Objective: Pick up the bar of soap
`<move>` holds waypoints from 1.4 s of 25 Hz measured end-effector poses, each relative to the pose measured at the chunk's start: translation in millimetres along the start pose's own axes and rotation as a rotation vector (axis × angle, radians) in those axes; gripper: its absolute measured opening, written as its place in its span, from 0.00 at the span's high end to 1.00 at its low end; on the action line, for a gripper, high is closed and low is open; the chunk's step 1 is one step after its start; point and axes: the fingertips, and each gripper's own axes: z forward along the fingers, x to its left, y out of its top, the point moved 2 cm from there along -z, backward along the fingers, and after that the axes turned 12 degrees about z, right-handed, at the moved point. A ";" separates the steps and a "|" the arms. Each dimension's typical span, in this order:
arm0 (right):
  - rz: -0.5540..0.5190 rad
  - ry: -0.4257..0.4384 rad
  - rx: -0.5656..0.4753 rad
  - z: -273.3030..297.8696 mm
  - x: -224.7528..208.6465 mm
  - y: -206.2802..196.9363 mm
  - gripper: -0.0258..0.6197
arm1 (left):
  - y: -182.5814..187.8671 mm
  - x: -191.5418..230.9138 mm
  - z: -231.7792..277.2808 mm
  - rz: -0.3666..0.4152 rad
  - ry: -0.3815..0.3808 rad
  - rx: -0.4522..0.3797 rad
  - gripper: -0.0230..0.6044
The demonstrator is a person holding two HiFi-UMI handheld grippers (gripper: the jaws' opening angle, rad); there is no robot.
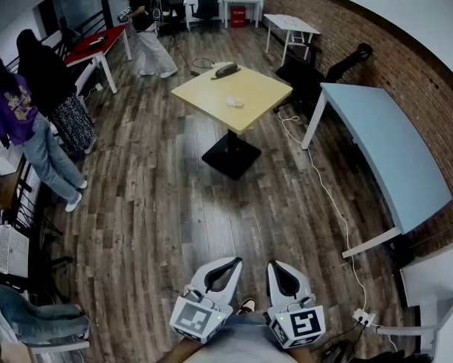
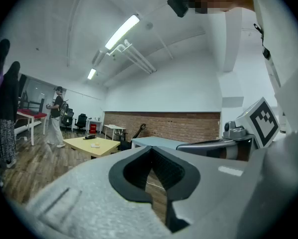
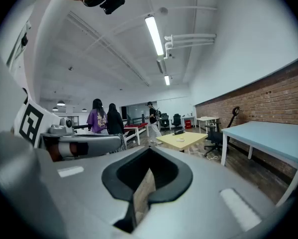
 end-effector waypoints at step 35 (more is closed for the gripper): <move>0.000 0.045 -0.019 3.6 -61.6 5.2 0.96 | -1.7 -25.1 59.8 -0.019 0.033 0.016 0.96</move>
